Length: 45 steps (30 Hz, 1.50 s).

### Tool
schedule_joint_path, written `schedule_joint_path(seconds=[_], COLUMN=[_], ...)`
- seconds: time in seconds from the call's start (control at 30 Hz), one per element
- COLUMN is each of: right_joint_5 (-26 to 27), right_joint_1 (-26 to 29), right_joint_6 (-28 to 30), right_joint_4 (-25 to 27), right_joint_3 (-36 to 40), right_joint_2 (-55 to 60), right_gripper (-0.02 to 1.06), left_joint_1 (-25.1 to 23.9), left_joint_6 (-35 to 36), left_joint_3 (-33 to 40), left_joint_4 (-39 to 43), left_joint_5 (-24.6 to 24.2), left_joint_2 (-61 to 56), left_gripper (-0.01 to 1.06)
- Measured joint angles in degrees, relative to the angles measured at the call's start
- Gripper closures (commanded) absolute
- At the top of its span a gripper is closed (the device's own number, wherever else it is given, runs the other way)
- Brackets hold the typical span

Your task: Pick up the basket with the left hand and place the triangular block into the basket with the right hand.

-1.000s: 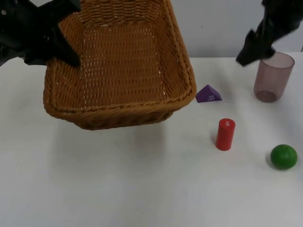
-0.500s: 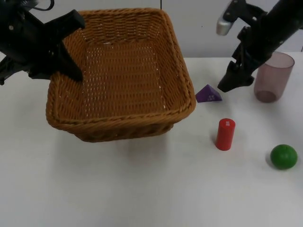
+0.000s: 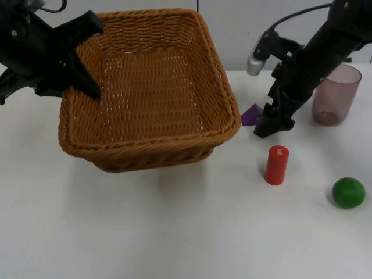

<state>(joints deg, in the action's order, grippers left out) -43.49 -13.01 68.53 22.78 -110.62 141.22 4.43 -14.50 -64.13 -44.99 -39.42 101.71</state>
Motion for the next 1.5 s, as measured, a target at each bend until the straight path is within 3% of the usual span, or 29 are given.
schedule_joint_path(seconds=[0.6,0.7,0.73,0.9,0.93,0.97,1.2,1.5], right_joint_5=[-1.12,-1.72,-2.01,-2.25,-1.87,-1.84,-1.98,-7.19], right_joint_1=[0.00,0.00,0.00,0.00,0.00,0.00,0.00,0.00], right_joint_6=[0.25,0.25,0.25,-0.82,-1.31,-1.83,-5.74,-13.47], right_joint_4=[1.00,1.13,1.13,1.13,1.26,1.26,1.26,1.16], right_joint_3=[-4.67,-4.67,-4.67,-4.67,-4.67,-4.67,-4.67,-4.67], right_joint_2=[3.29,3.29,3.29,3.46,3.46,3.46,3.55,-1.78], right_gripper=[0.04,0.26,0.26,0.92,0.92,1.04,1.04,1.04], left_joint_1=[0.00,0.00,0.00,0.00,0.00,0.00,0.00,0.00], left_joint_6=[0.00,0.00,0.00,0.00,0.00,0.00,0.00,0.00], left_joint_3=[0.00,0.00,0.00,0.00,0.00,0.00,0.00,0.00], left_joint_4=[0.00,0.00,0.00,0.00,0.00,0.00,0.00,0.00], left_joint_5=[-0.71,-0.71,-0.71,-0.71,-0.71,-0.71,-1.06,-1.29], left_joint_2=[0.00,0.00,0.00,0.00,0.00,0.00,0.00,0.00], left_gripper=[1.05,1.05,1.05,1.05,1.05,1.05,1.05,1.05])
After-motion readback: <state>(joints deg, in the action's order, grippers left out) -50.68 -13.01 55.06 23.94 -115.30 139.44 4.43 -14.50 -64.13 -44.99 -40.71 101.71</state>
